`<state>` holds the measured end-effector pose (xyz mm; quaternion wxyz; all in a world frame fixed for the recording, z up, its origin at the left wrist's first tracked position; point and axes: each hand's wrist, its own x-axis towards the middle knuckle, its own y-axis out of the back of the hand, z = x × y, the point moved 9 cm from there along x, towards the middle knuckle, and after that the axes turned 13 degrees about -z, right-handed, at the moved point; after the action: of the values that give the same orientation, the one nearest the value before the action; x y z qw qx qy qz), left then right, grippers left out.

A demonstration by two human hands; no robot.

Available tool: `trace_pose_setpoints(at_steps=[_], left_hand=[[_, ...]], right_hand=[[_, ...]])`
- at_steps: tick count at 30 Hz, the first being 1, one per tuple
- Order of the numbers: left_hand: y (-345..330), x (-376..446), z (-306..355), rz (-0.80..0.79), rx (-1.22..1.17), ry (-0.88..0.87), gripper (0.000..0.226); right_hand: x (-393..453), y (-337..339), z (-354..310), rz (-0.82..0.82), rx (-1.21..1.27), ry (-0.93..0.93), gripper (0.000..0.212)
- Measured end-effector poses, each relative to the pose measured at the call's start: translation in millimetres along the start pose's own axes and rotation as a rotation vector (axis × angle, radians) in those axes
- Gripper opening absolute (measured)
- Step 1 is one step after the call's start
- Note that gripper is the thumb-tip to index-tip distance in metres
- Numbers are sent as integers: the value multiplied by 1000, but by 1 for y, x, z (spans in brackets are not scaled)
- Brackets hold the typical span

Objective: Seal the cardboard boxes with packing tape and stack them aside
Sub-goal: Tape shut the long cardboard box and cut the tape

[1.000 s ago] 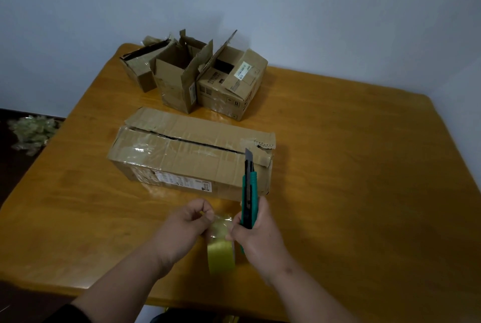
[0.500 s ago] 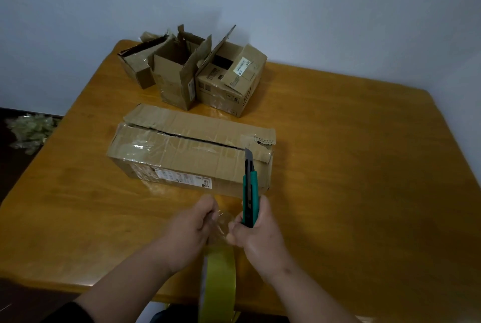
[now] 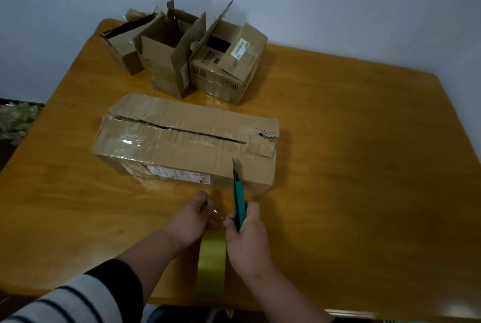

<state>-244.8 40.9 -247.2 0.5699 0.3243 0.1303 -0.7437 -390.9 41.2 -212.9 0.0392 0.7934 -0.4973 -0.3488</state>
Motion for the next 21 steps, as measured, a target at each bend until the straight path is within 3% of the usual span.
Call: trace_pose_setpoints(at_steps=[8,17,21], left_hand=[[9,26,-7,84,259,134,20],[16,47,-9,18,647,321,26],[25,44,-11,9,671,349,47]], right_hand=[[16,2,2,-44,-3,8,24],[16,11,1,-89,-66,12,19],[7,17,-5,-92,-124,100,19]])
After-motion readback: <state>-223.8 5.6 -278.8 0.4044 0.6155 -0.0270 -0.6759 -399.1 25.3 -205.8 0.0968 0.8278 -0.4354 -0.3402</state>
